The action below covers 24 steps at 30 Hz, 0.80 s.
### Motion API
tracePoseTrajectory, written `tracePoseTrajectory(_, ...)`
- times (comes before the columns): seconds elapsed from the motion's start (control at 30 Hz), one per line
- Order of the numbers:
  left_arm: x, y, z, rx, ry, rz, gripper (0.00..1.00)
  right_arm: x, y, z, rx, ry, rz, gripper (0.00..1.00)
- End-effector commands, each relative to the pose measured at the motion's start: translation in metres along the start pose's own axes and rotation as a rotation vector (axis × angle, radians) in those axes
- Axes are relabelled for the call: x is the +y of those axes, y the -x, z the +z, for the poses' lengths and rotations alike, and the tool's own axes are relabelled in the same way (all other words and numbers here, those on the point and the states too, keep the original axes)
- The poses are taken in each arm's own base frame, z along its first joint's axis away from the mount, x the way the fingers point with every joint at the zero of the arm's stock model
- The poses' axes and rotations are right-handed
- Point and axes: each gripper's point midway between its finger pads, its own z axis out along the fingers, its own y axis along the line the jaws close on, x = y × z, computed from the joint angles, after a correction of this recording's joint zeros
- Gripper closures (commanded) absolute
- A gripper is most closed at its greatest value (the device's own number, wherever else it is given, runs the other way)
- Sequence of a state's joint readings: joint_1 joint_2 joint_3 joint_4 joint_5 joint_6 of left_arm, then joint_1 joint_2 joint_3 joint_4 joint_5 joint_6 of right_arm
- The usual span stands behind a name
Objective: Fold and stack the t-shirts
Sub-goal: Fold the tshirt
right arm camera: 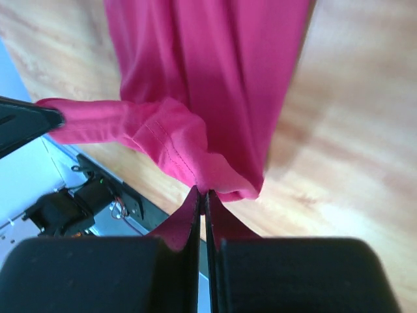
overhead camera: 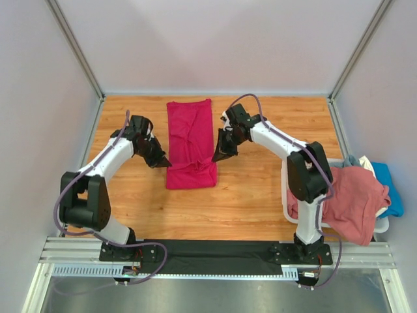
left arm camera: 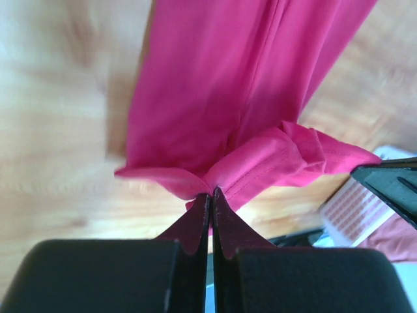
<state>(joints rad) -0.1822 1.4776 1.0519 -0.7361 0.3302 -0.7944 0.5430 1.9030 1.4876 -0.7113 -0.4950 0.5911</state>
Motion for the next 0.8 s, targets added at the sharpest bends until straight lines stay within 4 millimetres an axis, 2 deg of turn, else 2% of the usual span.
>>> tracePoseTrajectory(0.0, -0.007, 0.04, 0.008, -0.037, -0.013, 0.007, 1.0, -0.015, 0.019, 0.009, 0.067, -0.053, 0.016, 1.0)
tracePoseTrajectory(0.03, -0.009, 0.047, 0.011, -0.036, -0.02, 0.003, 1.0, -0.014, 0.025, 0.01, 0.067, -0.045, 0.018, 1.0)
tracePoseTrajectory(0.07, -0.017, 0.057, 0.01, -0.044, -0.038, 0.008, 1.0, -0.007, 0.04, 0.005, 0.041, -0.029, 0.013, 1.0)
tracePoseTrajectory(0.1, -0.015, 0.062, 0.019, -0.025, -0.027, -0.001, 1.0, -0.012, 0.046, 0.012, 0.047, -0.036, 0.026, 1.0)
tracePoseTrajectory(0.13, -0.02, 0.074, 0.017, -0.043, -0.038, 0.004, 1.0, -0.013, 0.05, 0.012, 0.052, -0.037, 0.036, 1.0)
tracePoseTrajectory(0.17, -0.02, 0.079, 0.02, -0.042, -0.036, -0.003, 1.0, -0.007, 0.065, 0.007, 0.022, -0.018, 0.025, 1.0)
tracePoseTrajectory(0.2, -0.019, 0.083, 0.026, -0.035, -0.032, -0.014, 1.0, -0.012, 0.069, 0.014, 0.03, -0.021, 0.037, 1.0)
tracePoseTrajectory(0.3, -0.027, 0.098, 0.032, -0.041, -0.07, -0.035, 1.0, -0.01, 0.092, 0.012, 0.005, 0.009, 0.041, 1.0)
tracePoseTrajectory(0.33, -0.035, 0.107, 0.029, -0.053, -0.086, -0.018, 1.0, -0.01, 0.095, 0.012, 0.005, 0.012, 0.045, 1.0)
tracePoseTrajectory(0.4, -0.035, 0.11, 0.037, -0.028, -0.075, -0.022, 1.0, -0.009, 0.108, 0.013, -0.011, 0.033, 0.048, 1.0)
tracePoseTrajectory(0.57, -0.043, 0.125, 0.042, -0.036, -0.09, -0.02, 1.0, -0.01, 0.124, 0.018, -0.021, 0.076, 0.063, 1.0)
tracePoseTrajectory(0.77, -0.042, 0.134, 0.054, -0.02, -0.092, -0.036, 1.0, -0.012, 0.141, 0.024, -0.049, 0.121, 0.079, 1.0)
